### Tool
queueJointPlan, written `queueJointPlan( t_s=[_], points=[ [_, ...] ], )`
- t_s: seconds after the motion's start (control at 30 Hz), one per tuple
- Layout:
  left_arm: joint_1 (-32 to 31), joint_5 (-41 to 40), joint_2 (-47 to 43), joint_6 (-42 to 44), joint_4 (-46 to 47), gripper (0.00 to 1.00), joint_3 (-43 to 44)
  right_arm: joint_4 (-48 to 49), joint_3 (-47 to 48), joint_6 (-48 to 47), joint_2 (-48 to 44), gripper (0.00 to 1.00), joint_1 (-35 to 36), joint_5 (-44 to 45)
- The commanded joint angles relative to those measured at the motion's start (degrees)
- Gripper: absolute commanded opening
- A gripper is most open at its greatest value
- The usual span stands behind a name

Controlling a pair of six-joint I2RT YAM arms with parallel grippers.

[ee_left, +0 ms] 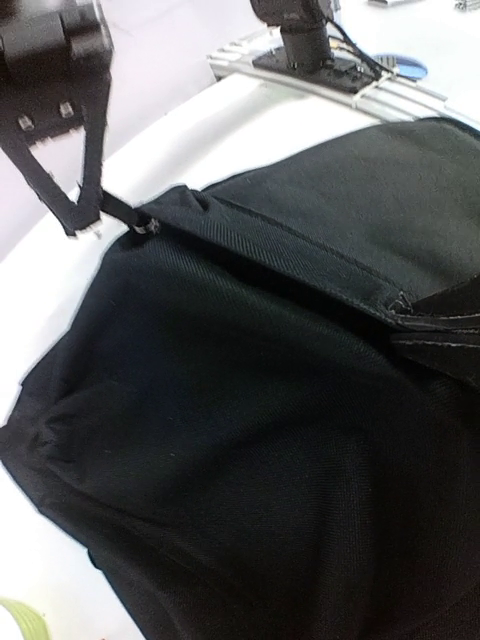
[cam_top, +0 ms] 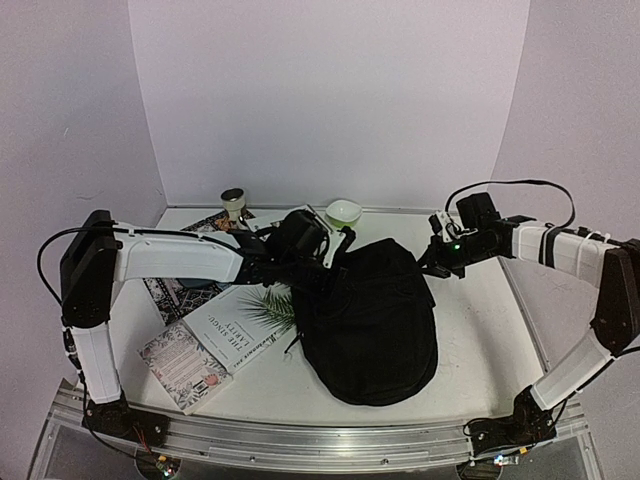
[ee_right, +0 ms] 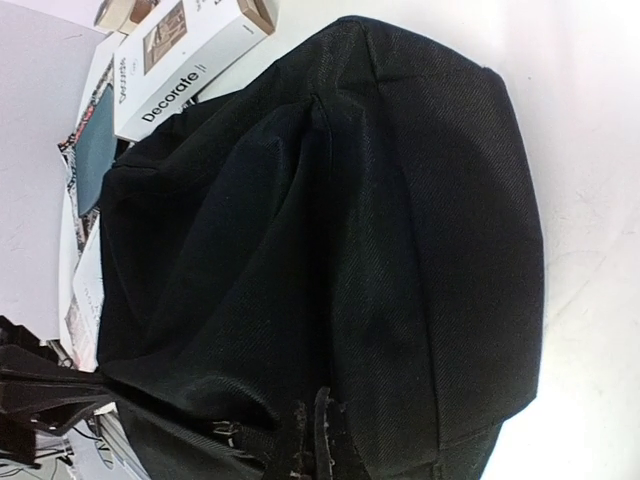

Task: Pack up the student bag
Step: Zip the lower front pocket of the student bag.

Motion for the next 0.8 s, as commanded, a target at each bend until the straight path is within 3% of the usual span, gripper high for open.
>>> queueJointPlan(
  t_s=[0.0, 0.17, 0.3, 0.57, 0.77],
  points=[
    [3.14, -0.93, -6.73, -1.3, -8.26, 0.0, -3.31, -4.28, 1.63, -3.06, -1.23, 0.0, -6.01, 17.03],
    [3.16, -0.33, -9.22, -1.15, -8.23, 0.0, -5.79, -4.51, 4.71, -3.42, 1.6, 0.0, -7.49, 18.68],
    [3.0, 2.37, -7.4, -1.81, -7.85, 0.0, -4.09, -4.65, 8.13, -4.23, 4.23, 0.0, -7.48, 14.01],
    [2.96, 2.46, -4.04, -1.95, -7.48, 0.0, 2.55, -4.63, 11.6, -5.44, 7.0, 0.0, -7.51, 11.18],
    [2.88, 4.75, 4.02, -3.56, -6.41, 0.02, 12.41, -4.63, 14.35, -4.96, 6.33, 0.04, -7.43, 7.38]
  ],
)
